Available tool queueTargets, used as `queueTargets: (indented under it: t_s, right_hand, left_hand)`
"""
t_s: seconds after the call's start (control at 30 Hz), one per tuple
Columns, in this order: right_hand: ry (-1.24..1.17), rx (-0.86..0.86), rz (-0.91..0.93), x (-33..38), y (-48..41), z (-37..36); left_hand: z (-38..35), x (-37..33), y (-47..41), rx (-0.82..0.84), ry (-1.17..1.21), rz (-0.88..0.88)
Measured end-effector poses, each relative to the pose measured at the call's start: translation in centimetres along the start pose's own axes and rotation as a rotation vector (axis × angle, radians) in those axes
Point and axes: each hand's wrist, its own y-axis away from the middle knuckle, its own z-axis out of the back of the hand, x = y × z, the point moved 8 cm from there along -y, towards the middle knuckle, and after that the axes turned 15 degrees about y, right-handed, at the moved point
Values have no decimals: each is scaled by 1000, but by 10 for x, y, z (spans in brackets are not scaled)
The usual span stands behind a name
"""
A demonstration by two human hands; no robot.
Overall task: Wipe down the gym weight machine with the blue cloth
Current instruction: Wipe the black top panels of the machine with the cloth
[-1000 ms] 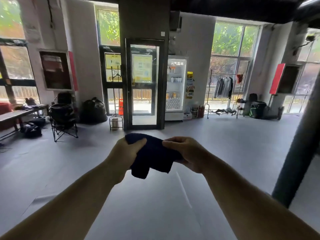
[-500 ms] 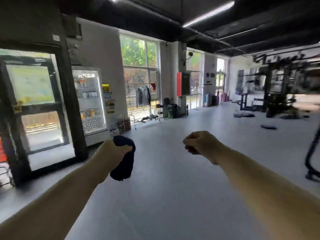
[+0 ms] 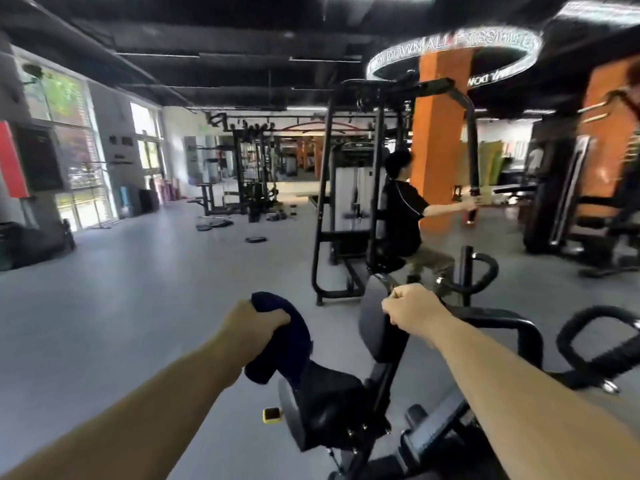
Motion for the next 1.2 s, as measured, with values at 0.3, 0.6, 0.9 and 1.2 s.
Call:
queueTargets:
  t_s: [0.3, 0.6, 0.9, 1.2]
  right_hand:
    - [224, -246, -314, -82, -35, 91]
    - [397, -579, -856, -156, 10, 209]
    - [645, -909, -1089, -140, 72, 301]
    - [932, -1097, -1201, -107, 100, 369]
  left_hand:
    - [-192, -38, -129, 415, -36, -41]
    - [-401, -104, -175, 950, 22, -206]
    - [-564, -157, -68, 1453, 330, -59]
    - [-631, -228, 27, 1827, 524, -105]
